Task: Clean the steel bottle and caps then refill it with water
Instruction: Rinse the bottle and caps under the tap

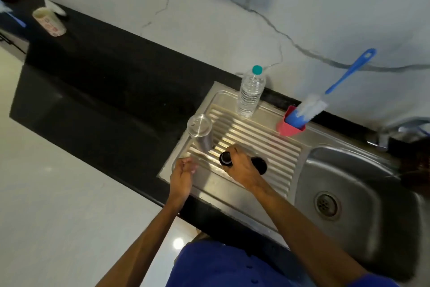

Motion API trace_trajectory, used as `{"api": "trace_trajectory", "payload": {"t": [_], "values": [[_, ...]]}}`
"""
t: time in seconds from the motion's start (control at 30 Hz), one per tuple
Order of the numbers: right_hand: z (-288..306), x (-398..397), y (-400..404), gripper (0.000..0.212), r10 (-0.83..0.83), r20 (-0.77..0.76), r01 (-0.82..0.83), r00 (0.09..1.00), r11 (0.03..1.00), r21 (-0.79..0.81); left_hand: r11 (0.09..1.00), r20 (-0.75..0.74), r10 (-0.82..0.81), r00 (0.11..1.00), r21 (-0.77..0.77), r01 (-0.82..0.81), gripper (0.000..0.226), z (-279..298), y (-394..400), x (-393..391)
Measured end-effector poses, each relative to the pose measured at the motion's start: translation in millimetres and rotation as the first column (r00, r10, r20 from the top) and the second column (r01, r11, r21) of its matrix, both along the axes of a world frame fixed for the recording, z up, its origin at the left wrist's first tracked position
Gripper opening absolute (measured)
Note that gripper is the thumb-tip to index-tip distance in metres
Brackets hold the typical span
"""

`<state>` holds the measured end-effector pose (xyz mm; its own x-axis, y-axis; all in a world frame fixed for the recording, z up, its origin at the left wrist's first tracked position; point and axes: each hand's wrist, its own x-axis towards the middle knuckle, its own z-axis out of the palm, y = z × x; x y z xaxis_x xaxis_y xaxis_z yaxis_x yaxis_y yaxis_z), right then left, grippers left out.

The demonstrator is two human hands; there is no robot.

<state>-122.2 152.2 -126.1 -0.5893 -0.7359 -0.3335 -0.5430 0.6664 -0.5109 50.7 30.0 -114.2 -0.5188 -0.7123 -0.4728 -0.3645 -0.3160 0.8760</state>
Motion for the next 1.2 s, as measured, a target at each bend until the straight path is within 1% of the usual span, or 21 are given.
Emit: {"api": "trace_trajectory", "payload": {"t": [0.07, 0.17, 0.2, 0.27, 0.33, 0.37, 0.43, 0.5, 0.57, 0.67, 0.7, 0.77, 0.83, 0.87, 0.9, 1.0, 1.03, 1.1, 1.13, 1.17, 1.2], "values": [[9.8, 1.2, 1.5, 0.071, 0.044, -0.064, -0.043, 0.997, 0.999, 0.018, 1.0, -0.008, -0.029, 1.0, 0.004, 0.029, 0.016, -4.5, -7.0, 4.8], [19.1, -4.0, 27.5, 0.068, -0.062, -0.308, 0.035, 0.949, 0.995, -0.091, 0.998, -0.008, -0.037, 0.999, 0.043, 0.038, 0.021, -4.7, -4.1, 5.7], [18.3, -11.0, 40.1, 0.074, -0.062, -0.319, 0.052, 0.946, 0.998, -0.037, 0.997, -0.011, -0.04, 0.999, 0.072, 0.04, 0.022, -3.7, -1.1, 6.1], [11.8, -25.2, 60.5, 0.082, 0.046, -0.248, 0.002, 0.968, 0.982, 0.187, 0.991, -0.007, -0.053, 0.999, 0.119, 0.053, 0.022, -4.2, 6.1, 6.6], [5.0, -32.8, 71.9, 0.072, 0.114, -0.169, -0.055, 0.979, 0.947, 0.318, 0.985, -0.029, -0.063, 0.998, 0.157, 0.067, 0.022, -4.7, 15.1, 5.8], [1.7, -35.0, 77.5, 0.066, 0.1, -0.175, -0.046, 0.979, 0.956, 0.289, 0.984, -0.053, -0.067, 0.996, 0.163, 0.075, 0.022, -3.2, 19.9, 4.4], [7.0, -36.2, 92.8, 0.062, -0.018, -0.175, 0.039, 0.984, 0.992, 0.117, 0.983, -0.108, -0.067, 0.992, 0.165, 0.084, 0.023, -0.4, 30.8, 0.1], [12.0, -46.7, 122.8, 0.057, -0.274, -0.027, 0.27, 0.961, 0.956, -0.113, 0.985, -0.121, -0.072, 0.99, 0.145, 0.09, 0.022, 0.3, 44.3, -3.7], [22.3, -62.2, 167.7, 0.054, -0.535, 0.208, 0.57, 0.819, 0.798, -0.193, 0.989, -0.101, -0.087, 0.991, 0.113, 0.099, 0.022, 0.0, 66.3, -12.8], [36.9, -98.7, 245.4, 0.027, -0.706, 0.505, 0.84, 0.497, 0.538, -0.075, 0.981, -0.062, -0.176, 0.982, 0.069, 0.18, 0.02, 1.6, 109.3, -38.9], [41.6, -109.8, 270.6, 0.026, -0.722, 0.563, 0.88, 0.403, 0.474, -0.023, 0.968, -0.06, -0.239, 0.969, 0.064, 0.243, 0.02, 3.6, 127.0, -51.1], [43.5, -129.1, 322.1, 0.048, -0.72, 0.653, 0.932, 0.235, 0.358, 0.06, 0.939, -0.051, -0.334, 0.941, 0.064, 0.337, 0.026, 6.6, 161.3, -79.4], [45.8, -142.6, 359.4, 0.061, -0.681, 0.7, 0.938, 0.212, 0.343, 0.049, 0.926, -0.041, -0.37, 0.928, 0.065, 0.372, 0.026, 6.6, 190.7, -111.0], [46.0, -151.2, 378.4, 0.06, -0.643, 0.733, 0.93, 0.223, 0.366, 0.038, 0.919, -0.034, -0.388, 0.921, 0.059, 0.389, 0.025, 7.8, 208.1, -130.1], [47.4, -159.1, 388.7, 0.057, -0.633, 0.746, 0.941, 0.206, 0.336, 0.025, 0.915, -0.028, -0.399, 0.917, 0.052, 0.4, 0.024, 8.7, 223.4, -146.9], [49.6, -193.4, 396.9, 0.033, -0.54, 0.84, 0.996, 0.059, 0.087, -0.014, 0.91, -0.045, -0.406, 0.913, 0.072, 0.408, 0.019, 14.6, 260.4, -194.8], [49.2, -207.0, 392.5, 0.032, -0.58, 0.813, 0.996, 0.055, 0.084, -0.008, 0.91, -0.043, -0.406, 0.913, 0.078, 0.408, 0.017, 17.9, 271.8, -209.2], [50.2, -220.4, 386.3, 0.046, -0.72, 0.667, 0.977, 0.19, 0.202, -0.06, 0.914, -0.042, -0.397, 0.917, 0.078, 0.399, 0.016, 26.4, 291.5, -232.2], [50.0, -222.0, 384.0, 0.051, -0.745, 0.632, 0.97, 0.216, 0.236, -0.055, 0.917, -0.048, -0.39, 0.92, 0.073, 0.393, 0.015, 30.3, 297.9, -240.5], [50.1, -219.3, 384.5, 0.054, -0.731, 0.648, 0.969, 0.216, 0.244, -0.049, 0.918, -0.056, -0.387, 0.92, 0.069, 0.39, 0.014, 33.1, 303.1, -245.5], [47.6, -219.0, 386.8, 0.052, -0.703, 0.69, 0.981, 0.172, 0.185, -0.055, 0.917, -0.054, -0.391, 0.919, 0.062, 0.394, 0.013, 34.3, 308.7, -250.2]]}}
